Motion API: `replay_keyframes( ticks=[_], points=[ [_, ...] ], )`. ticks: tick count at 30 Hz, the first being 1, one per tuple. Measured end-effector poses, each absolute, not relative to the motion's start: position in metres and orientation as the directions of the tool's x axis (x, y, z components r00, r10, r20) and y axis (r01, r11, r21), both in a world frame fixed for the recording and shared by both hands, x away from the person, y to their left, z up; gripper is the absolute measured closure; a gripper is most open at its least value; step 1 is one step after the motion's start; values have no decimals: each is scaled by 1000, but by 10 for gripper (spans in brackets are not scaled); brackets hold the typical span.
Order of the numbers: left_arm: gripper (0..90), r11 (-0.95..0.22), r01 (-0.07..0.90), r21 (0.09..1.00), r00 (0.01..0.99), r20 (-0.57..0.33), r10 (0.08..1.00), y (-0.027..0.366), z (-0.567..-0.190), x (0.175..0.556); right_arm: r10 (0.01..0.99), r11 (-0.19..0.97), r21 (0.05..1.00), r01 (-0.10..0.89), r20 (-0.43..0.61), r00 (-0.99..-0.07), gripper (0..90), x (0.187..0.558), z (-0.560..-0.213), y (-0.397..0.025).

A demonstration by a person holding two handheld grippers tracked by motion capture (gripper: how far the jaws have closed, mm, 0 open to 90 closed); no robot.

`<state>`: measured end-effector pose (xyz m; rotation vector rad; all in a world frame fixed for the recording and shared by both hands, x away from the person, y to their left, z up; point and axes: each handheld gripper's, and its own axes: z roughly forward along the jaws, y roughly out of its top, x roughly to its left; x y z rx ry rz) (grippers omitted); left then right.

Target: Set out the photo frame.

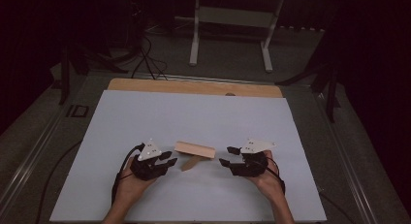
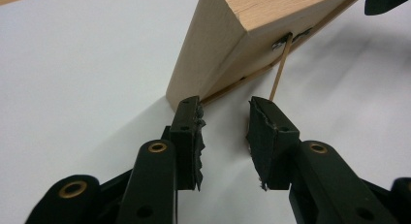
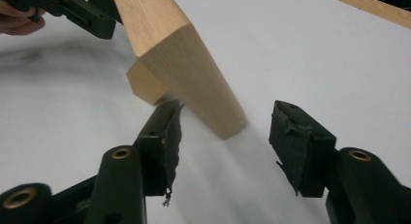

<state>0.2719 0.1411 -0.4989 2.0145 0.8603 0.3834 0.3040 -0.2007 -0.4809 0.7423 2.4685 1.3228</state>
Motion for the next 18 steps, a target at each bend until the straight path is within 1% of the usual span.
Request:
replay_keyframes(
  ticks=[1,3,4,5,7,8,9,10,11,12,13,14,15,16,17,18],
  points=[
    [674,-367,425,827,713,-56,699,141,-499,272,554,454,830,324,21,-832,492,304,-481,-201],
    [677,-366,423,829,711,-53,701,140,-499,272,560,453,830,326,21,-828,505,304,-482,-201],
    [691,-366,423,829,712,-54,701,140,-498,272,574,449,831,329,15,-819,552,305,-482,-201],
    [691,-365,423,829,711,-53,702,139,-498,272,574,449,831,329,15,-819,552,305,-482,-201],
    [695,-367,424,828,707,-50,705,138,-499,272,586,446,832,330,8,-810,592,305,-482,-200],
    [708,-369,423,827,707,-47,706,137,-499,272,601,437,837,330,2,-799,654,305,-482,-199],
    [708,-368,422,828,704,-44,709,136,-499,272,601,437,837,330,2,-799,654,305,-482,-199],
    [712,-370,420,828,707,-43,706,136,-499,272,614,430,840,331,-3,-789,717,306,-482,-197],
    [711,-377,412,830,706,-29,708,133,-499,271,618,428,841,330,-6,-786,736,306,-482,-196],
    [713,-377,412,830,706,-29,708,133,-499,271,618,428,841,330,-6,-786,736,306,-482,-196],
    [713,-381,410,829,708,-26,706,132,-499,271,624,425,842,332,-7,-782,762,306,-483,-195],
    [724,-383,406,829,715,-28,699,129,-499,271,639,425,841,334,-17,-769,808,307,-484,-194],
    [730,-383,406,829,715,-28,699,129,-499,271,639,425,841,334,-17,-769,808,307,-484,-194],
    [735,-388,407,827,721,-30,692,128,-499,272,644,420,842,339,-13,-765,850,307,-485,-191],
    [735,-391,406,826,725,-30,689,127,-499,272,644,420,842,339,-13,-765,850,307,-485,-191],
    [744,-393,406,825,729,-33,684,125,-499,272,646,423,840,339,-17,-763,868,308,-485,-190]
  ],
)
